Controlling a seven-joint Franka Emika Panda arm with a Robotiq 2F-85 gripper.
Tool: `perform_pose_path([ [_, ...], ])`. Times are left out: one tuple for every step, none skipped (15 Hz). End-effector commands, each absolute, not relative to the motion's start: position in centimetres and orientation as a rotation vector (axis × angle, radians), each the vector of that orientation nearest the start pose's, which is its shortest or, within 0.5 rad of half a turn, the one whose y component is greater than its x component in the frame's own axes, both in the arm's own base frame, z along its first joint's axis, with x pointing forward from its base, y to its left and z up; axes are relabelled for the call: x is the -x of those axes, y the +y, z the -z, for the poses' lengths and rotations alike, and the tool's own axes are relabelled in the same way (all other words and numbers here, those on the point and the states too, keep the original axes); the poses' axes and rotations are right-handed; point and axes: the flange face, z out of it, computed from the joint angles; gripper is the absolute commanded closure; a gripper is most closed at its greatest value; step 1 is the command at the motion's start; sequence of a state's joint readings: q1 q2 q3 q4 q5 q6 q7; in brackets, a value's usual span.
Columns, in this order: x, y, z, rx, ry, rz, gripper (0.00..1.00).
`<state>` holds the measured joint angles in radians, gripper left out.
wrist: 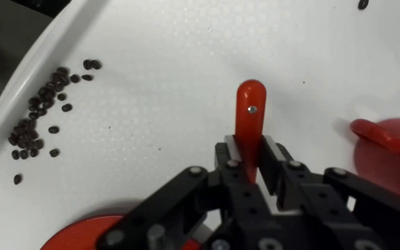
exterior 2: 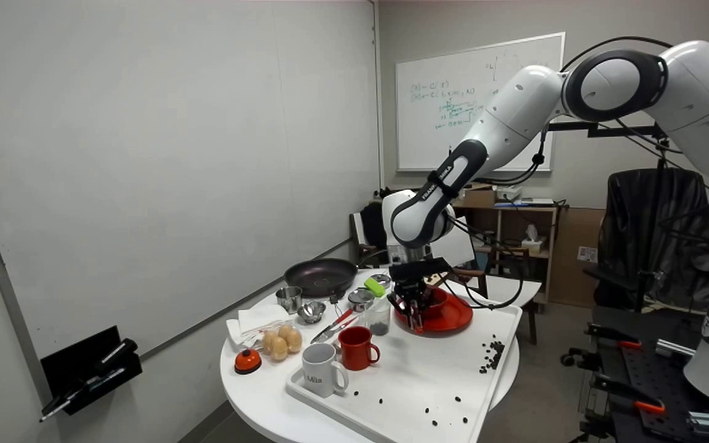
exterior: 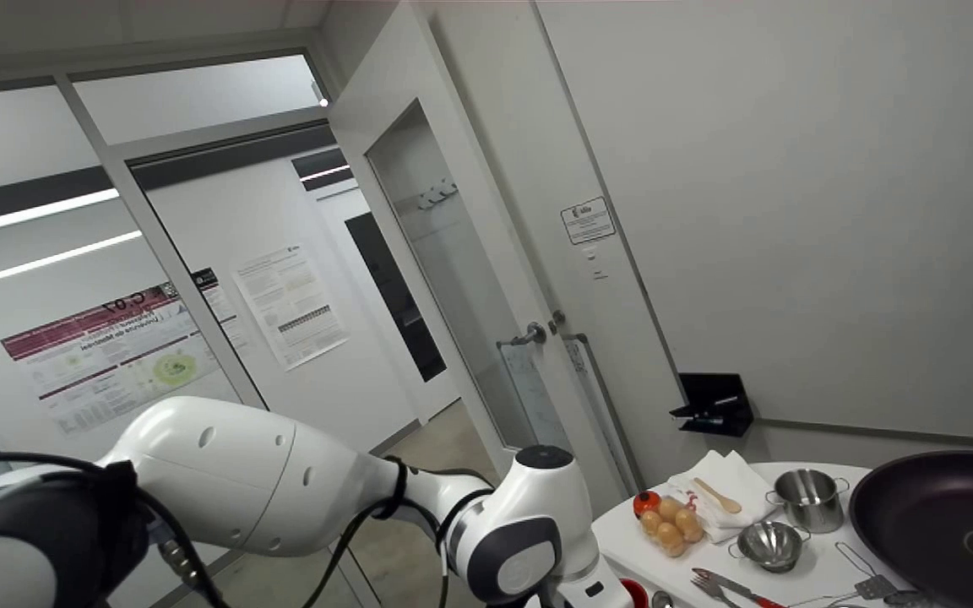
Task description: Use the spoon to mix the contents of the bowl
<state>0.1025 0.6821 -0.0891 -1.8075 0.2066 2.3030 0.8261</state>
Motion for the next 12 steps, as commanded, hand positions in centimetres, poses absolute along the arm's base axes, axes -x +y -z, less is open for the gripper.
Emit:
perform_pose_path([
  [-63.6, 0.3, -12.8, 2.681, 1.557, -0.327, 0.94],
  [-63.7, 0.1, -12.1, 2.668, 1.570, -0.330, 0.94],
  [-63.8, -0.1, -11.4, 2.655, 1.584, -0.334, 0.94],
  [-64.0, -0.2, -10.7, 2.643, 1.606, -0.340, 0.94],
  [-64.1, -0.3, -10.3, 2.635, 1.617, -0.344, 0.94],
  [-64.2, -0.3, -9.8, 2.629, 1.627, -0.346, 0.94],
  [-64.3, -0.3, -9.5, 2.625, 1.635, -0.349, 0.94],
  [-64.4, 0.0, -9.2, 2.624, 1.638, -0.355, 0.94],
  [-64.6, 0.2, -9.0, 2.626, 1.638, -0.353, 0.94],
  [-64.7, 0.6, -8.8, 2.631, 1.631, -0.356, 0.94],
  [-64.8, 0.9, -8.6, 2.633, 1.627, -0.359, 0.94],
  [-65.0, 1.3, -8.2, 2.634, 1.626, -0.362, 0.94],
])
